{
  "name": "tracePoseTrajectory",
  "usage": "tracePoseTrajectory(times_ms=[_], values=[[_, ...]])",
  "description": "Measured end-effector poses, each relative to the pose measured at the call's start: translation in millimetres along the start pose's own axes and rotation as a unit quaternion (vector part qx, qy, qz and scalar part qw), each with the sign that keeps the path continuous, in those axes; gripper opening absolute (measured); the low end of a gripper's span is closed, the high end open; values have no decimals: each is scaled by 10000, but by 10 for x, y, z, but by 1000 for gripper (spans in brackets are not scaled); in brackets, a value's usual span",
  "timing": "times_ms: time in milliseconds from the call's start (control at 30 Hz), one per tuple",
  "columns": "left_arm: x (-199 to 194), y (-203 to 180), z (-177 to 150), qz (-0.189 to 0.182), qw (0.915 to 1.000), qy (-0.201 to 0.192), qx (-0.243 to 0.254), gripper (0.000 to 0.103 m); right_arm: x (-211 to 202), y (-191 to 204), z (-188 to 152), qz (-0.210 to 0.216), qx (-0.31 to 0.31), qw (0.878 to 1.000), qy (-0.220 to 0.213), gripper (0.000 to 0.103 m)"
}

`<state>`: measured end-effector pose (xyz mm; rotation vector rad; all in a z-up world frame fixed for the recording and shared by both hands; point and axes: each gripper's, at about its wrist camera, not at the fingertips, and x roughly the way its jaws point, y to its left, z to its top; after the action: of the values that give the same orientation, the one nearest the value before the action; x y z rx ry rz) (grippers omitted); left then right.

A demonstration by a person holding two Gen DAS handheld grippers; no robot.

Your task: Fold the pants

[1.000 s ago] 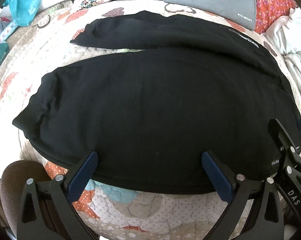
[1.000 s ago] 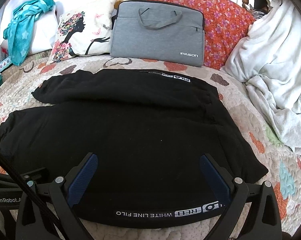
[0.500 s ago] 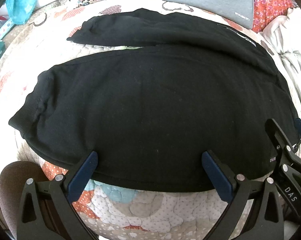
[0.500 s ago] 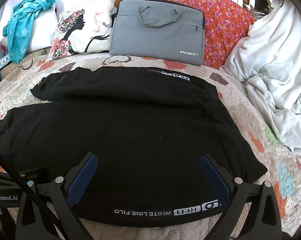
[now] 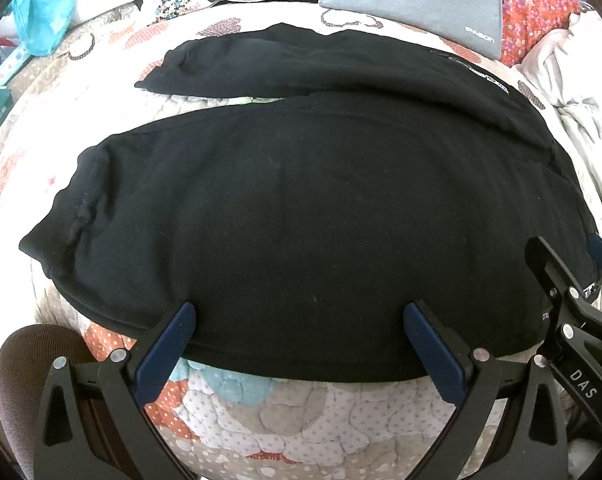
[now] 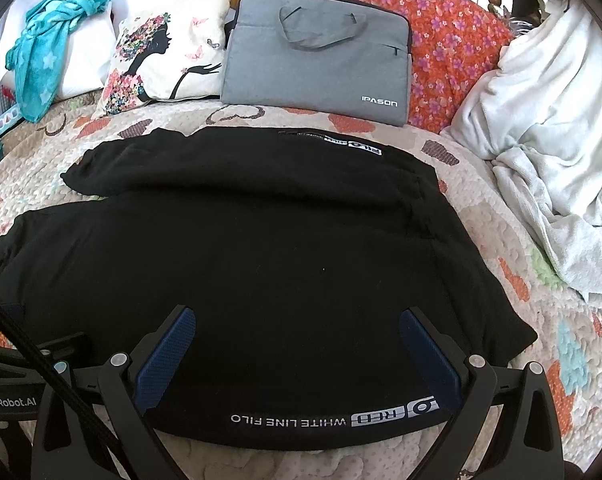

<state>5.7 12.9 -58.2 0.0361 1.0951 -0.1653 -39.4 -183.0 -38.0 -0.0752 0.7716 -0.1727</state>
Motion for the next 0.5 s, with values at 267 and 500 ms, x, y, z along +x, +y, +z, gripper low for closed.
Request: tracePoseTrajectory(times_ms=[267,500], values=[[-4,-18,10,-19,10000,-19,17,103,34,5,-4,-14,-17,10000,80,103],[-76,-8,16,-104,9999,64,-104,103,72,7,-27,-97,-47,9998,140,103]])
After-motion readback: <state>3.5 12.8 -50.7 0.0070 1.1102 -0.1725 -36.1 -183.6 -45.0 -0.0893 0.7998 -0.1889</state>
